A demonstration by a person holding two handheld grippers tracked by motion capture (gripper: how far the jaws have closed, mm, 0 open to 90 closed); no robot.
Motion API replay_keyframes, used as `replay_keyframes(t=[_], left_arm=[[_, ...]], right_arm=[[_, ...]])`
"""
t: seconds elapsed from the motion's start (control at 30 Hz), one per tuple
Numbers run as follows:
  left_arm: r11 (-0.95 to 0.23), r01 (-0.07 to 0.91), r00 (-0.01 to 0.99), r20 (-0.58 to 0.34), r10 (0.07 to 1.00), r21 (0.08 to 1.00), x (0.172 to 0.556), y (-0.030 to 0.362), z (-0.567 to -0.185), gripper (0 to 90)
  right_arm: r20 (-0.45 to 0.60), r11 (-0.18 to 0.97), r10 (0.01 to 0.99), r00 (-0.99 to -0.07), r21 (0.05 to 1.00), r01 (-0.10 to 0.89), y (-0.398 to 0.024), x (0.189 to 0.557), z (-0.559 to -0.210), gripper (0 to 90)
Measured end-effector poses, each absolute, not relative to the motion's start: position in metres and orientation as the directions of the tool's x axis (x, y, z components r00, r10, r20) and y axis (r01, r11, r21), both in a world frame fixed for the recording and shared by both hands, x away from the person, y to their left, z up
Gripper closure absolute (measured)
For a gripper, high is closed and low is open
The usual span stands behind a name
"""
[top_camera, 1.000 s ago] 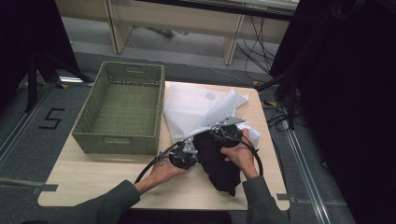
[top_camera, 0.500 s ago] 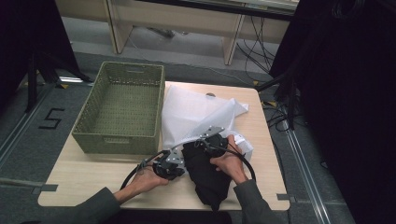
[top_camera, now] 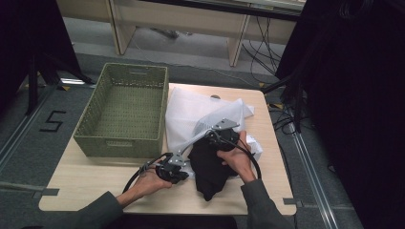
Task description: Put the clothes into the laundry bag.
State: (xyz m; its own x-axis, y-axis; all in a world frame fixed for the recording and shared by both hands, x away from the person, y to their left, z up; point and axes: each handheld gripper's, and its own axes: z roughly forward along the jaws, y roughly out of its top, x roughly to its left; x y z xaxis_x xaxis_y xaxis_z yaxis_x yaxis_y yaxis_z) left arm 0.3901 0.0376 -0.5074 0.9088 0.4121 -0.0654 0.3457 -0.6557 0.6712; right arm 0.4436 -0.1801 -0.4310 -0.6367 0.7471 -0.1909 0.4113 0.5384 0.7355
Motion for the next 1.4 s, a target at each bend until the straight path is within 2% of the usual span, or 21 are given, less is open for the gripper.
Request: replay_keyframes(t=[0.03,0.07,0.17,0.2,0.23,0.27,0.47,0.57,0.63,0.7,0.73,0.83,0.9,0.93,0.97,1.0,1.07,1.2,1.23,1.27,1.4], left_arm=[[-0.656,0.346,0.909,-0.065,0.412,0.671,0.39,0.038,-0.507,88.2],[-0.608,0.38,0.89,-0.097,0.445,0.697,0.388,0.035,-0.51,88.2],[-0.607,0.38,0.891,-0.099,0.444,0.698,0.389,0.035,-0.51,88.2],[-0.599,0.386,0.888,-0.107,0.447,0.701,0.388,0.035,-0.51,88.1],[-0.599,0.386,0.888,-0.107,0.447,0.701,0.388,0.035,-0.51,88.1],[-0.605,0.382,0.891,-0.103,0.443,0.699,0.389,0.035,-0.51,88.0],[-0.602,0.39,0.887,-0.11,0.448,0.697,0.389,0.035,-0.51,88.0],[-0.599,0.393,0.887,-0.115,0.448,0.698,0.389,0.034,-0.51,88.0],[-0.6,0.391,0.887,-0.114,0.447,0.698,0.389,0.034,-0.51,88.0],[-0.605,0.383,0.891,-0.106,0.442,0.698,0.389,0.035,-0.51,88.0],[-0.65,0.359,0.906,-0.083,0.414,0.67,0.392,0.038,-0.508,88.0],[-0.65,0.357,0.907,-0.082,0.413,0.671,0.392,0.038,-0.508,87.9],[-0.605,0.382,0.892,-0.107,0.439,0.699,0.389,0.035,-0.51,88.0],[-0.605,0.381,0.892,-0.107,0.438,0.699,0.389,0.035,-0.51,88.0],[-0.603,0.384,0.891,-0.11,0.441,0.699,0.389,0.035,-0.51,88.0],[-0.621,0.366,0.9,-0.095,0.425,0.693,0.391,0.036,-0.509,88.0],[-0.609,0.377,0.894,-0.103,0.435,0.697,0.39,0.035,-0.51,88.0],[-0.613,0.375,0.897,-0.105,0.429,0.695,0.39,0.035,-0.509,88.0],[-0.613,0.375,0.897,-0.105,0.429,0.695,0.39,0.035,-0.509,88.0],[-0.618,0.367,0.901,-0.1,0.423,0.695,0.391,0.035,-0.509,88.0],[-0.618,0.368,0.901,-0.102,0.422,0.695,0.391,0.034,-0.509,88.0]], right_arm=[[-0.191,0.538,0.747,-0.637,0.736,0.411,-0.18,0.444,-0.431,56.8],[-0.162,0.529,0.733,-0.661,0.747,0.403,-0.183,0.428,-0.421,49.2],[-0.127,0.501,0.727,-0.675,0.771,0.394,-0.187,0.416,-0.413,45.6],[-0.067,0.48,0.726,-0.685,0.763,0.433,-0.193,0.399,-0.407,43.3],[-0.067,0.48,0.726,-0.685,0.763,0.433,-0.193,0.399,-0.407,43.3],[-0.036,0.481,0.733,-0.679,0.735,0.479,-0.2,0.382,-0.409,42.4],[-0.026,0.51,0.723,-0.69,0.694,0.508,-0.213,0.35,-0.438,40.4],[-0.016,0.517,0.724,-0.689,0.675,0.527,-0.212,0.346,-0.445,39.2],[0.016,0.542,0.709,-0.705,0.626,0.56,-0.209,0.342,-0.45,38.2],[0.001,0.565,0.698,-0.716,0.615,0.551,-0.203,0.34,-0.456,38.3],[0.005,0.577,0.69,-0.724,0.599,0.555,-0.194,0.34,-0.464,37.1],[-0.003,0.598,0.689,-0.725,0.567,0.566,-0.19,0.343,-0.47,35.3],[-0.032,0.631,0.671,-0.741,0.549,0.548,-0.187,0.351,-0.481,36.1],[-0.033,0.638,0.669,-0.742,0.537,0.551,-0.186,0.354,-0.483,38.1],[-0.044,0.647,0.671,-0.74,0.524,0.555,-0.183,0.355,-0.486,45.6],[-0.084,0.668,0.664,-0.743,0.512,0.539,-0.181,0.358,-0.488,68.4],[-0.115,0.676,0.657,-0.745,0.528,0.514,-0.182,0.363,-0.487,81.5],[-0.15,0.681,0.657,-0.739,0.539,0.496,-0.176,0.377,-0.48,86.3],[-0.15,0.681,0.657,-0.739,0.539,0.496,-0.176,0.377,-0.48,86.3],[-0.195,0.673,0.669,-0.717,0.568,0.474,-0.172,0.389,-0.475,86.7],[-0.202,0.64,0.701,-0.684,0.601,0.479,-0.164,0.411,-0.471,86.8]])
